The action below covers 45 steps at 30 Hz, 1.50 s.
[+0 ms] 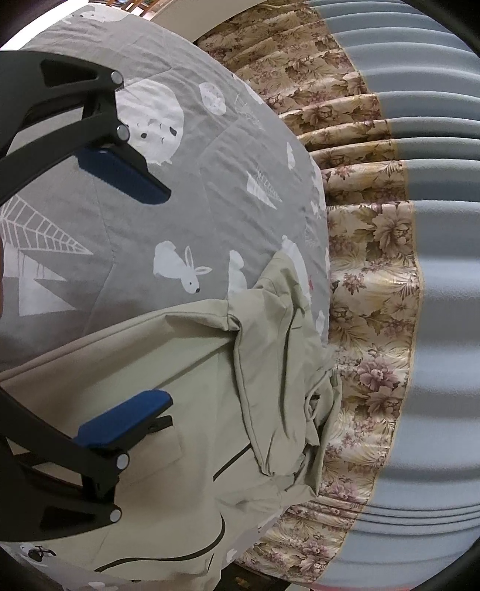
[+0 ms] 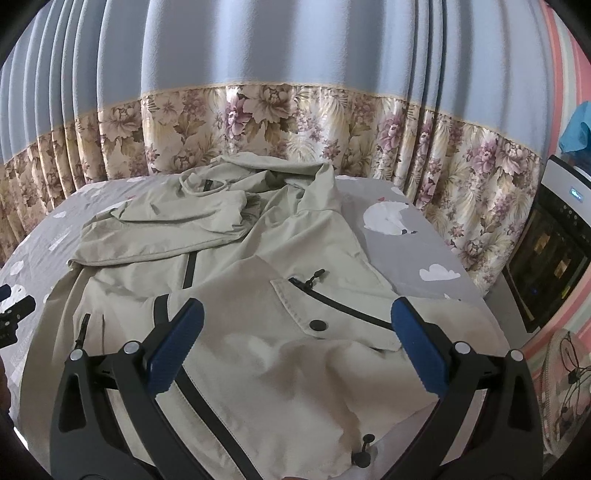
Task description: Fold large clothes
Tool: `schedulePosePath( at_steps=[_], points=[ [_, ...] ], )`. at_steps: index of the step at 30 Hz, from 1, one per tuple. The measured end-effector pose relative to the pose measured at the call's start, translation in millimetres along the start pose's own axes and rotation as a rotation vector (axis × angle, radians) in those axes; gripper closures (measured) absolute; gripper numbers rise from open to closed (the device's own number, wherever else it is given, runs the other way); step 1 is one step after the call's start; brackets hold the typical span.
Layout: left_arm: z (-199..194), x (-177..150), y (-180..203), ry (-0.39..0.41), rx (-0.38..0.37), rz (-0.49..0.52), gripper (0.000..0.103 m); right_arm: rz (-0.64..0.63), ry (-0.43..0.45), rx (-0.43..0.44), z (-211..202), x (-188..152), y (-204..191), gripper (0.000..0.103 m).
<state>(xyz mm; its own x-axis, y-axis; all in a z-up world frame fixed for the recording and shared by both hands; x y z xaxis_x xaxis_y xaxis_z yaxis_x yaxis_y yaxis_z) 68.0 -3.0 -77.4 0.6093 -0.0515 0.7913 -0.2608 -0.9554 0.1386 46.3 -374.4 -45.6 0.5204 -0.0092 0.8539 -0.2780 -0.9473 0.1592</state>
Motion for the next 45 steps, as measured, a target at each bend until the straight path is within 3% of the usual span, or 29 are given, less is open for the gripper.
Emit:
schedulePosePath(
  at_steps=[13, 20, 34, 43, 45],
  points=[
    [-3.1, -3.9, -2.6, -0.060, -0.018, -0.045, 0.002, -0.011, 0.000, -0.012, -0.2, 0.2, 0.5, 0.003],
    [-5.4, -0.6, -1.8, -0.055, -0.021, -0.050, 0.002, -0.017, -0.003, -0.015, -0.9, -0.7, 1.1, 0.003],
    [2.9, -3.0, -7.2, -0.046, 0.026, 0.011, 0.002, -0.025, 0.000, -0.013, -1.7, -0.1, 0.9, 0.003],
    [25.6, -10.5, -2.3, -0.069, -0.044, -0.027, 0.003, -0.028, -0.002, -0.014, -1.7, 0.7, 0.1, 0.003],
    [31.2, -15.0, 1.3, -0.093, -0.059, -0.029, 0.009, -0.025, -0.006, -0.014, -0.8, 0.8, 0.2, 0.003]
  ],
)
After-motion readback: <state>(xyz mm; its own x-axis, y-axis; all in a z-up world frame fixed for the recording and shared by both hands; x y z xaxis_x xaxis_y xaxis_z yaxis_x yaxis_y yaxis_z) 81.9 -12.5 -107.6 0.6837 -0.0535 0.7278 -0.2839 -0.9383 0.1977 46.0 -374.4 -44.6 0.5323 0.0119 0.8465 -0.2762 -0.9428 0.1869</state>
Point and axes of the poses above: each gripper's, at about its wrist camera, not at the fingertips, and z roughly the way its jaws point, y to its right, x to its top, the point moved 10 cm from there along z, roughly the way its jaws point, and after that the axes turned 15 degrees about -x, right-handed, at the moved point
